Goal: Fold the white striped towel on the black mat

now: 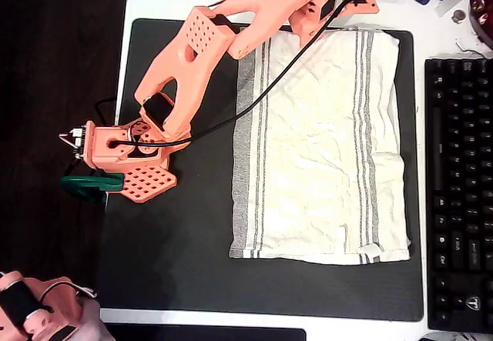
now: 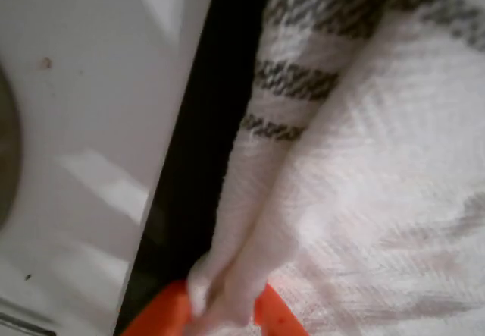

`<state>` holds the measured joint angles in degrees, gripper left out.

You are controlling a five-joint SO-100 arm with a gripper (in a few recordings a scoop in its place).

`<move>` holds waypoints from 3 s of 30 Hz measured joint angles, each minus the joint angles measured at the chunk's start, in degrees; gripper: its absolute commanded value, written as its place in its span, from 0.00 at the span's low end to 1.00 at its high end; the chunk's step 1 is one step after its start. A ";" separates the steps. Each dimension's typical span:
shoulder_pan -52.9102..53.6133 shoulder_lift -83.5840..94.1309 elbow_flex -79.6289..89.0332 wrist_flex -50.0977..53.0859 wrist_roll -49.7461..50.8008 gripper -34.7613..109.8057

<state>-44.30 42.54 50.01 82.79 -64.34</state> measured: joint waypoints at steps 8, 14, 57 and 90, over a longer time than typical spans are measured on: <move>0.00 0.26 -0.26 0.35 -1.05 0.24; -0.53 5.01 -0.09 1.93 0.70 0.24; 63.54 70.22 67.24 -25.84 -17.49 0.25; 71.72 113.12 104.06 -17.14 -5.80 0.39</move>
<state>27.42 155.65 154.07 65.65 -70.14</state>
